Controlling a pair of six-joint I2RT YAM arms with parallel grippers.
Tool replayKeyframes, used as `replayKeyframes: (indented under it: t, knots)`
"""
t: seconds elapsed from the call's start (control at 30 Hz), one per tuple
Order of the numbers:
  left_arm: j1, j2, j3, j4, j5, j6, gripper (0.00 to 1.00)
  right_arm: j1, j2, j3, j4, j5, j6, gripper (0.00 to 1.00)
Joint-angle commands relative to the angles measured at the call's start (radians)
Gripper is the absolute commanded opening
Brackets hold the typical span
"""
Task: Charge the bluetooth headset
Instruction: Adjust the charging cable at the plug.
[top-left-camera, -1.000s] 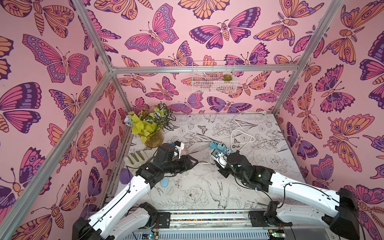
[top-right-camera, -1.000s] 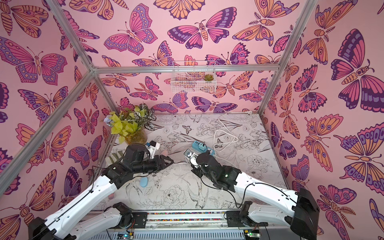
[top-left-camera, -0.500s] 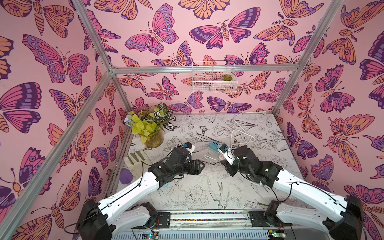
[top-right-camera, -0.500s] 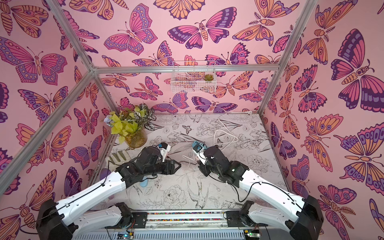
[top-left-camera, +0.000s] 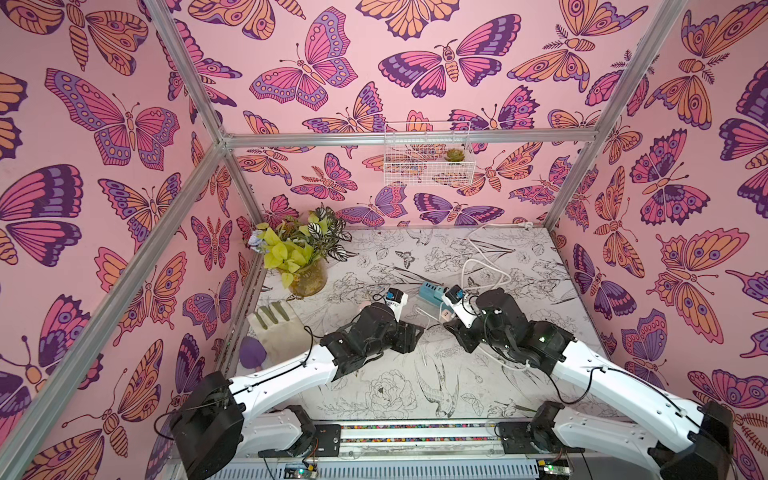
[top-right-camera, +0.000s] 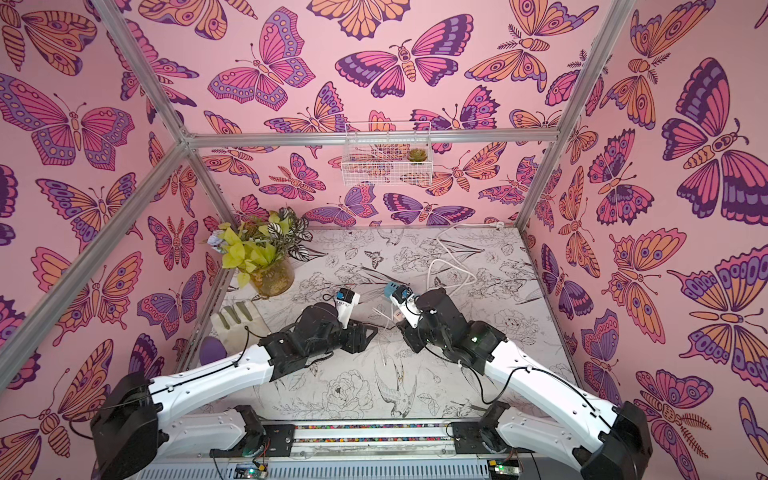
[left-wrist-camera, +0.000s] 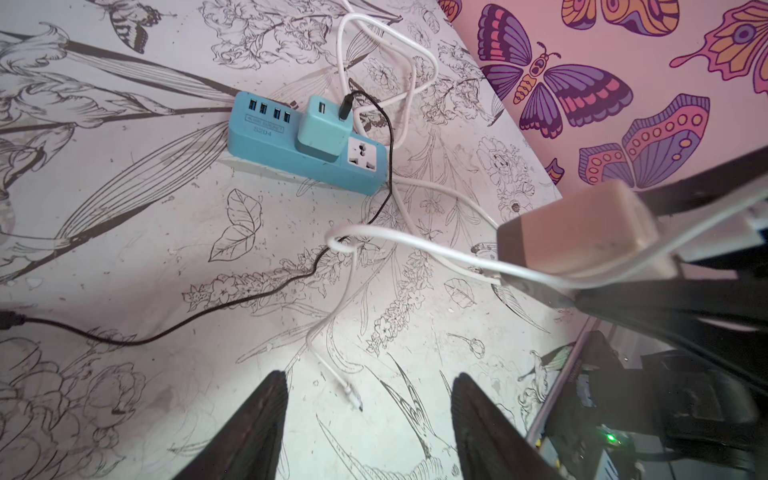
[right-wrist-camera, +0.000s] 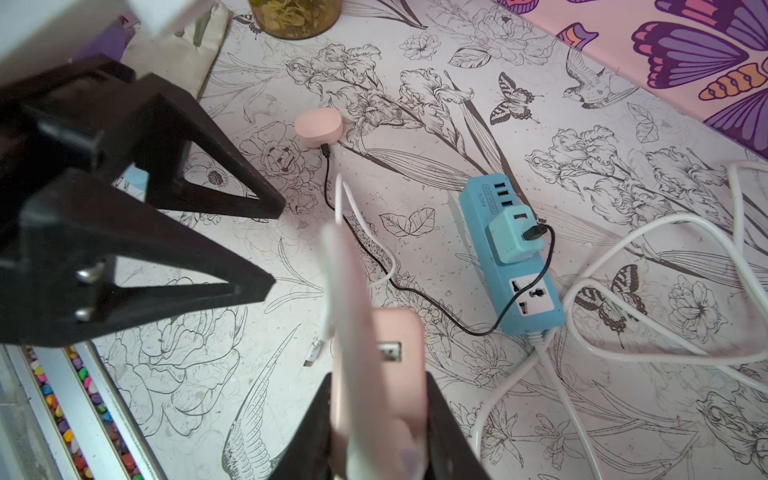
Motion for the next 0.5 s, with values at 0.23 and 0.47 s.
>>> replayKeyframes:
  t: [0.23,0.47]
  knots:
    - [-0.003,0.153,-0.05,0.41,-0.167,0.084,0.65,-0.003,-0.038,0.022,0.018,-0.071,0.045,0.11]
    - [0.003,0.193,-0.064,0.54,-0.183,0.067,0.49,-0.005,-0.037,0.019,0.035,-0.101,0.062,0.11]
